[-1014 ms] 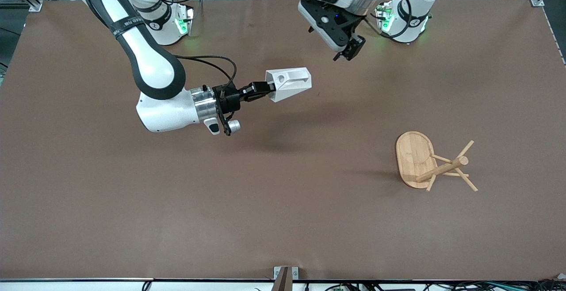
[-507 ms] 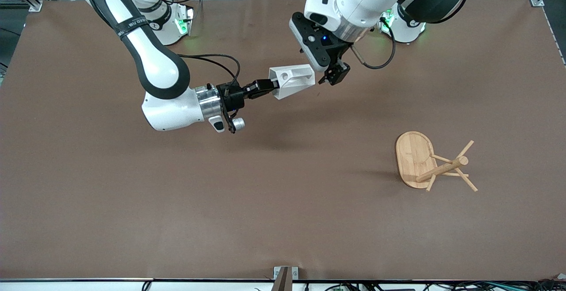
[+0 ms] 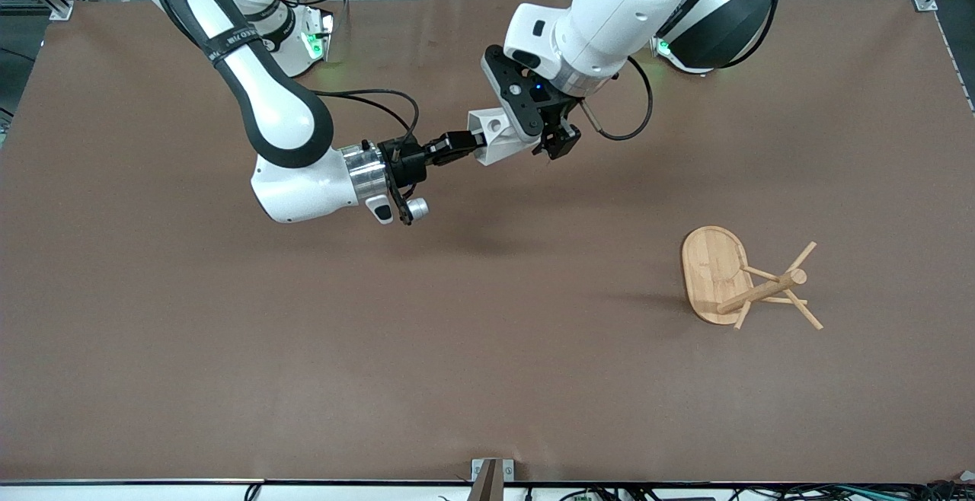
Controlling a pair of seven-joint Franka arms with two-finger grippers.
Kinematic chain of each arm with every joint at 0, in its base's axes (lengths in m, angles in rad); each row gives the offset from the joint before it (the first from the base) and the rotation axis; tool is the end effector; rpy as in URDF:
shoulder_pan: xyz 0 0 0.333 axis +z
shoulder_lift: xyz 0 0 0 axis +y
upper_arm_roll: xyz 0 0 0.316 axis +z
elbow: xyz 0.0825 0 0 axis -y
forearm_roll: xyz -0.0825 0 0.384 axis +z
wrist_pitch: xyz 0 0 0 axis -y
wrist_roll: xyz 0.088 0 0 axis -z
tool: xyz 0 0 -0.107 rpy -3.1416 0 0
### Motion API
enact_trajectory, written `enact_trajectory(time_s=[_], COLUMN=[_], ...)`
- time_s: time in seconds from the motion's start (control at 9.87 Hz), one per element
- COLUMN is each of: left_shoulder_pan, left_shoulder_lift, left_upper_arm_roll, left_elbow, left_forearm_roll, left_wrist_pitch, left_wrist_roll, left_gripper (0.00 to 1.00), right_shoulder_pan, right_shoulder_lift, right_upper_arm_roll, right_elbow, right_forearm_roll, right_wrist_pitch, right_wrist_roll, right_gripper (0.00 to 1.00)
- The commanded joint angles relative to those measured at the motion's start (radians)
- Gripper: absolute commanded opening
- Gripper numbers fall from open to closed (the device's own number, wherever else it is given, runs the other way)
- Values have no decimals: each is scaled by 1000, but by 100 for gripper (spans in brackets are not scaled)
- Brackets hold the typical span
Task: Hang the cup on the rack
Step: 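Grasp the cup with the left gripper from the right gripper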
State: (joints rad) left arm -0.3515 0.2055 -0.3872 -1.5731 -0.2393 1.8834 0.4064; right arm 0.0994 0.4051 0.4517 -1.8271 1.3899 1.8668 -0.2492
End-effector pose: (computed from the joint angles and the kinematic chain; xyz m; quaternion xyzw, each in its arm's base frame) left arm 0.4709 -0.4247 0.5421 0.8479 -0.5040 0.0325 0.1611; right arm 0.5179 0.3756 0.3744 -0.7561 -0.0116 0.2339 0.6111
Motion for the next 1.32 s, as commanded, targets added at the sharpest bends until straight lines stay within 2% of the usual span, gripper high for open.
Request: enact_trajectory(time_s=[0.0,0.1,0.2,0.3,0.51,0.61,0.71,0.81,0.91,1.01,1.22], left_shoulder_pan=[0,0,0,-1,-17,-15,-14,-8,-4,-1,-1], left_shoulder_lift=[38,40,38,40,40,38,37,35,34,31,31], left_upper_arm_roll=[-6,-7,-7,-7,-7,-9,-9,-9,-9,-9,-7], left_elbow=[-21,-36,-47,-56,-64,-64,-62,-62,-59,-59,-57], left_forearm_roll=[-12,-12,-12,-12,-9,-8,-8,-6,-6,-6,-6], left_wrist_pitch=[34,36,36,36,37,36,34,33,29,28,26], left_wrist_roll=[58,58,58,57,45,42,43,46,49,55,57], left_gripper=[100,100,95,74,20,0,0,0,0,0,0], right_shoulder_pan=[-15,-24,-24,-24,-23,-23,-23,-26,-30,-41,-90], right_shoulder_lift=[-17,-19,-20,-28,-41,-42,-42,-42,-45,-43,-43], right_upper_arm_roll=[27,36,38,38,38,38,38,36,35,32,27], right_elbow=[-14,-14,-14,-12,-14,-14,-14,-14,-11,-14,-9], right_forearm_roll=[32,32,34,44,64,66,66,64,52,44,-90], right_wrist_pitch=[-2,-2,-2,-2,-3,-3,-3,-8,-8,-8,-8], right_wrist_roll=[24,28,37,59,65,65,65,82,91,91,99], right_gripper=[1,1,1,1,1,1,2,20,94,100,100])
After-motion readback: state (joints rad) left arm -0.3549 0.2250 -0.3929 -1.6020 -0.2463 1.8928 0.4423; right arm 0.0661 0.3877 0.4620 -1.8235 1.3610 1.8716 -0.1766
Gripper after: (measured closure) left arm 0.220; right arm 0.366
